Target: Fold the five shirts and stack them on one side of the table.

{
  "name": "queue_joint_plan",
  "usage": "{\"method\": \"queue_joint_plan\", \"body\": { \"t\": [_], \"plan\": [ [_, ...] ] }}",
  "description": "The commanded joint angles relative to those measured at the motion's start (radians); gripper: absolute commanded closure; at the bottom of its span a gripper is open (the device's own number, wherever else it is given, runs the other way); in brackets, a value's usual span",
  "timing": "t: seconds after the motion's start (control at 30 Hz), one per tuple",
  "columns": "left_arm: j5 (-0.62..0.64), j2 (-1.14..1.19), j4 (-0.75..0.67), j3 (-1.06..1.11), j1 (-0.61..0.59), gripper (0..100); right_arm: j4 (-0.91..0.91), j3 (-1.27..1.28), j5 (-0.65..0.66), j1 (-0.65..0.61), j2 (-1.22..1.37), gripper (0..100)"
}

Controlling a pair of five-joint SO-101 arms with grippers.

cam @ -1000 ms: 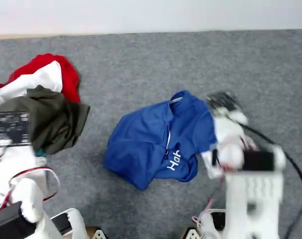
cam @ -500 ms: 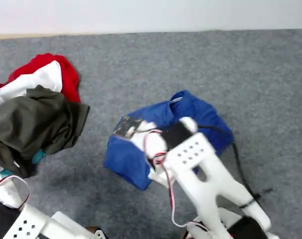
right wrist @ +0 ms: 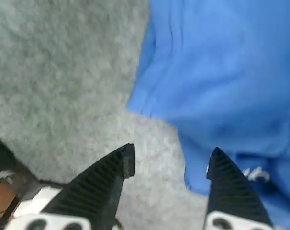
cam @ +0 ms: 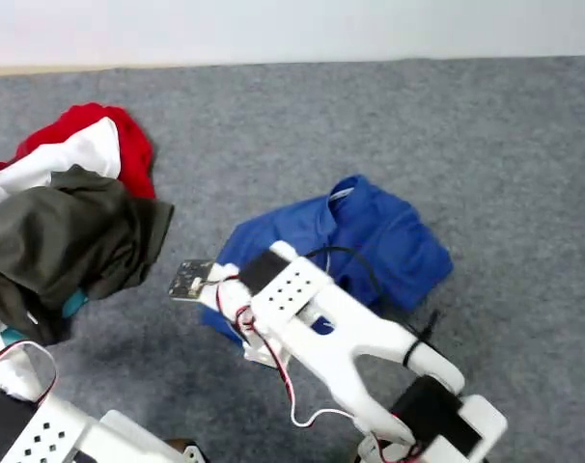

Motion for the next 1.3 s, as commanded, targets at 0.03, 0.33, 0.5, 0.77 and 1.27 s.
{"method": "queue_joint_plan", "body": {
  "t": [0.03,0.33,0.5,0.77,1.27],
  "plan": [
    [-0.006,-0.008,-0.020,-0.004,-0.002,99,-0.068,-0.055,0.040,-0.025,0.054,74.4],
    [-0.006,-0.008,-0.020,0.030,-0.002,99,-0.239,-0.055,0.066,-0.005,0.209,74.6],
    [-0.006,-0.008,-0.020,0.056,-0.002,99,-0.246,-0.055,0.066,0.015,0.274,77.8],
    [-0.006,-0.008,-0.092,0.056,-0.002,99,-0.117,-0.222,0.066,0.071,0.277,99.1],
    [-0.002,-0.009,-0.069,0.050,0.296,99,0.320,-0.982,0.060,0.348,0.277,98.9]
  ]
}}
